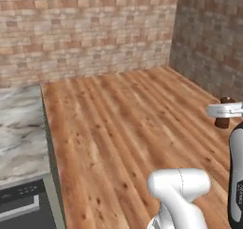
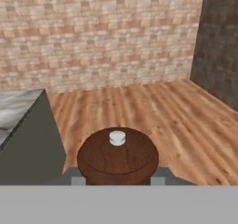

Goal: Retrieve the shaker from the cabinet and place it next the steak on a plate on the dining table.

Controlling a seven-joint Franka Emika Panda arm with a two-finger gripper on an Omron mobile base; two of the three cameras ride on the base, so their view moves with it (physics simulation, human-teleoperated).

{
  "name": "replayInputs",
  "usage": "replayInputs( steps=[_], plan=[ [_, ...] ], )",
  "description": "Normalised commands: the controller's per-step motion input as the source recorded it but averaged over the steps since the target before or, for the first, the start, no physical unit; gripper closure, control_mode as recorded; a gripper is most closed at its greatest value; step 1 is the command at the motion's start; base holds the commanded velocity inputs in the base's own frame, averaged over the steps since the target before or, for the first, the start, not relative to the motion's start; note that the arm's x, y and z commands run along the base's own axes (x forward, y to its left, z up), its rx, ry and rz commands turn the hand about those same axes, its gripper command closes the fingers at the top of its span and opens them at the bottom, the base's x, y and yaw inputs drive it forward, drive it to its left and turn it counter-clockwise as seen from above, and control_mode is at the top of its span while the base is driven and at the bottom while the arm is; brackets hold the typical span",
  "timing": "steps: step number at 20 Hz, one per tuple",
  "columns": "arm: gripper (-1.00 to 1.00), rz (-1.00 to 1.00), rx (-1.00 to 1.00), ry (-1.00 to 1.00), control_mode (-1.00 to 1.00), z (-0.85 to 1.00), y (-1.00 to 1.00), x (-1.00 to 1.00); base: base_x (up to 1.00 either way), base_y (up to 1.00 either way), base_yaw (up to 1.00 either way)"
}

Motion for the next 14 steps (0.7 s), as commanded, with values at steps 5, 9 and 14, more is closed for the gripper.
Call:
replayInputs(
  steps=[5,9,14],
  plan=[
    [1.00,0.00,0.00,0.00,1.00,0.00,0.00,0.00,1.00,-0.49,0.55],
    [1.00,0.00,0.00,0.00,1.00,0.00,0.00,0.00,1.00,-0.49,0.55],
    [1.00,0.00,0.00,0.00,1.00,0.00,0.00,0.00,1.00,-0.50,0.55]
  ],
)
